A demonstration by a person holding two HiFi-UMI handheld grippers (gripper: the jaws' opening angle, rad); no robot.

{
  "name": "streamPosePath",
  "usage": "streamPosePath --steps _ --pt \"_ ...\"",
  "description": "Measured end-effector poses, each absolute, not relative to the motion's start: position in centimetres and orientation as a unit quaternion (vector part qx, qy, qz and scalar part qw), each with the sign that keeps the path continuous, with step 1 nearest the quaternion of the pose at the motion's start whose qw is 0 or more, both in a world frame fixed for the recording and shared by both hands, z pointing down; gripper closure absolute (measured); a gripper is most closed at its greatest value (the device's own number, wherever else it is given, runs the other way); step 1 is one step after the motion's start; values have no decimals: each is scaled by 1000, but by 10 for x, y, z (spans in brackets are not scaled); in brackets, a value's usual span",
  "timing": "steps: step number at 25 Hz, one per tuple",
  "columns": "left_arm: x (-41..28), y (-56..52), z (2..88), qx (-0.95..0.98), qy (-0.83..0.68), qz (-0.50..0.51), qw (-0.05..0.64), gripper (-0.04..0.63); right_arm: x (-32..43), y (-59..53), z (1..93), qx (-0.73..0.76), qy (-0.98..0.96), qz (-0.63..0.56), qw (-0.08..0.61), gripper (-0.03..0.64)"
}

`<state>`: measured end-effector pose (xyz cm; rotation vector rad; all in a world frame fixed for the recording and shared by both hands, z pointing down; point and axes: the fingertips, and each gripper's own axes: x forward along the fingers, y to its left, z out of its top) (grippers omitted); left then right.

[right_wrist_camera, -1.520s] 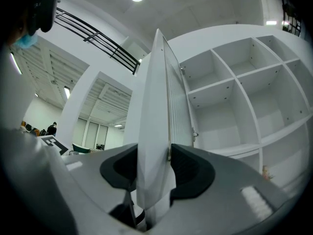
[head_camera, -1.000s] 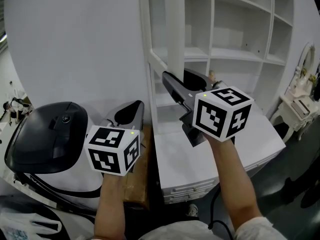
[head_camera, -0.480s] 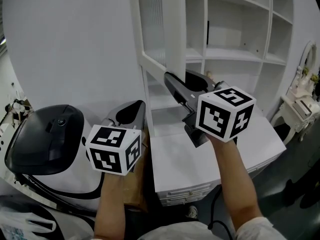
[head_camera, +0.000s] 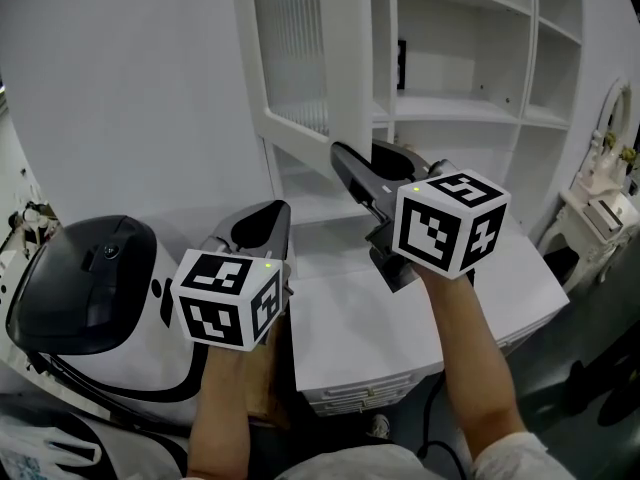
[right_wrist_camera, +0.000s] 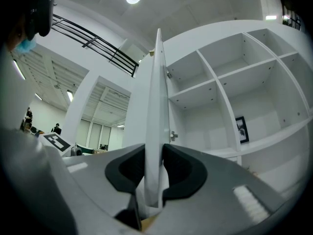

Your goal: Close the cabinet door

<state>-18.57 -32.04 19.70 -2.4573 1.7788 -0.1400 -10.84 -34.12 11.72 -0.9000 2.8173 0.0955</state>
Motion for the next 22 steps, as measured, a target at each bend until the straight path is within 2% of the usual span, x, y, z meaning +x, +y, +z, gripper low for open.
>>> streamPosePath --steps 22 --pt "-165 -374 211 -808 587 -35 51 598 -81 -395 125 -286 952 27 107 535"
